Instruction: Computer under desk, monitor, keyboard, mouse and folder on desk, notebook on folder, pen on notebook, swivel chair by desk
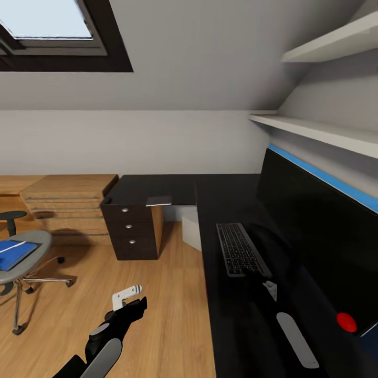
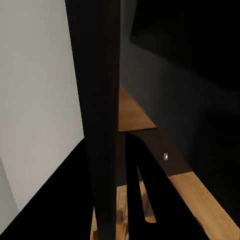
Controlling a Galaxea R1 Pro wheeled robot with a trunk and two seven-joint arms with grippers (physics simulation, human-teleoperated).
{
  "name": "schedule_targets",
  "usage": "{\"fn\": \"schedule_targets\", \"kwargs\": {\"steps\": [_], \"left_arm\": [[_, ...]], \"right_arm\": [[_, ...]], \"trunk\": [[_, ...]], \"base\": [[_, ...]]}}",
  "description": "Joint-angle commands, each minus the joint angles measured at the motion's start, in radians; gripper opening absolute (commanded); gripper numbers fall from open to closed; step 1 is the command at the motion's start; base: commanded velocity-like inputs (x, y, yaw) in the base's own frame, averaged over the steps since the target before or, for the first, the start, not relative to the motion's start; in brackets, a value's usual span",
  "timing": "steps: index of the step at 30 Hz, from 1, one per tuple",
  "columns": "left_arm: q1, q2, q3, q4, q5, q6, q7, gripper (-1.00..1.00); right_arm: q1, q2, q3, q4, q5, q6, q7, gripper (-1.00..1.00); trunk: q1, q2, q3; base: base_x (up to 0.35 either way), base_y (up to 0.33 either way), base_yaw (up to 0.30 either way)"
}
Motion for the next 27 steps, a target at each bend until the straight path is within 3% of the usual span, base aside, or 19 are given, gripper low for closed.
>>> {"fn": "schedule_targets", "kwargs": {"steps": [1, 13, 22, 23, 27], "left_arm": [[-0.001, 0.001, -0.002, -0.001, 0.004, 0.003, 0.007, 1.00], [-0.001, 0.001, -0.001, -0.001, 0.005, 0.007, 0.006, 1.00], [-0.001, 0.001, -0.002, 0.000, 0.006, 0.006, 0.006, 1.00], [-0.001, 0.001, -0.002, 0.000, 0.006, 0.007, 0.006, 1.00], [-0.001, 0.001, -0.002, 0.001, 0.005, 0.007, 0.006, 1.00]], "right_arm": [[-0.001, 0.001, -0.003, 0.000, -0.008, 0.007, 0.005, -1.00], [-0.001, -0.002, -0.003, 0.000, -0.008, 0.007, 0.005, -1.00], [-0.001, -0.004, -0.003, 0.000, -0.008, 0.007, 0.005, -1.00], [-0.001, -0.004, -0.003, 0.000, -0.008, 0.007, 0.005, 1.00], [-0.001, -0.004, -0.003, 0.000, -0.007, 0.007, 0.005, 1.00]], "trunk": [[0.000, -0.001, -0.001], [0.000, -0.001, -0.001], [0.000, -0.001, -0.001], [0.000, -0.001, -0.001], [0.000, -0.001, -0.001]], "base": [[0.023, -0.203, 0.000], [0.009, -0.027, 0.000], [0.121, 0.000, 0.000], [0.012, 0.000, 0.000], [0.003, 0.000, 0.000]]}}
